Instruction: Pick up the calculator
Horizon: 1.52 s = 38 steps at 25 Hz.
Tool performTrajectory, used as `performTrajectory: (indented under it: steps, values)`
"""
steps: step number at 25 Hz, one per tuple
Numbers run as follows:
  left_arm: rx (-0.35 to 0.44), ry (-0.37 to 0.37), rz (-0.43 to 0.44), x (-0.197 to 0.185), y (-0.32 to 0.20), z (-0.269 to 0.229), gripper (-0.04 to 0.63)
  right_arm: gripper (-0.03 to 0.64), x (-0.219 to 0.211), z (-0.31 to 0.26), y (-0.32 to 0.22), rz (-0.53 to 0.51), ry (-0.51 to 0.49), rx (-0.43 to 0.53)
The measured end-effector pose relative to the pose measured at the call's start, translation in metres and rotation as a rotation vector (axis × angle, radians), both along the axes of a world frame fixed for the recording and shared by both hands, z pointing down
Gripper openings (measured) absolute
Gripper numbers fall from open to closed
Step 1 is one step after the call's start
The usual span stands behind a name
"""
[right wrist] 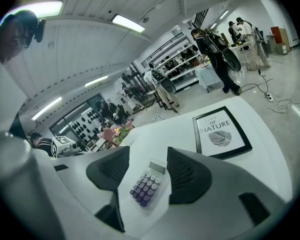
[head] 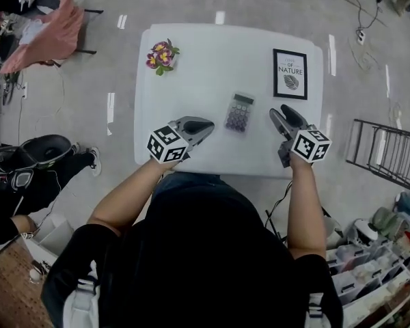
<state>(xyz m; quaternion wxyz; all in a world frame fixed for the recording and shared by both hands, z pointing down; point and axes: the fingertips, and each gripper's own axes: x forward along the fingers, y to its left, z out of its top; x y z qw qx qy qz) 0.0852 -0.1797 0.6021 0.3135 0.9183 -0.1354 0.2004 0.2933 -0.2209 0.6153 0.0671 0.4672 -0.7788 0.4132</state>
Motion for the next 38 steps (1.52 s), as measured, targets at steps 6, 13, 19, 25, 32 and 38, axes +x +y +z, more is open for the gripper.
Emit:
performTrajectory:
  steps: [6,13,19,25,32,38]
  values:
    - [-0.047,0.015,0.077,0.013,0.019,0.026,0.019,0.246,-0.011,0.029,-0.008,-0.028,-0.013,-0.048]
    - [-0.094,-0.053,0.060,0.011,0.014,0.064,0.020,0.245,-0.019,0.058,-0.023,-0.059,-0.023,-0.090]
    - [-0.160,-0.079,0.043,0.006,0.016,0.088,0.020,0.245,-0.031,0.079,-0.031,-0.124,-0.013,-0.118]
    - [-0.219,-0.088,0.078,0.017,0.032,0.109,0.020,0.249,-0.048,0.099,-0.042,-0.189,-0.026,-0.153]
    - [-0.273,-0.076,0.099,0.034,0.038,0.125,0.020,0.252,-0.055,0.121,-0.052,-0.238,0.001,-0.186]
    - [-0.333,-0.078,0.110,0.044,0.052,0.141,0.019,0.252,-0.070,0.138,-0.051,-0.320,0.009,-0.233]
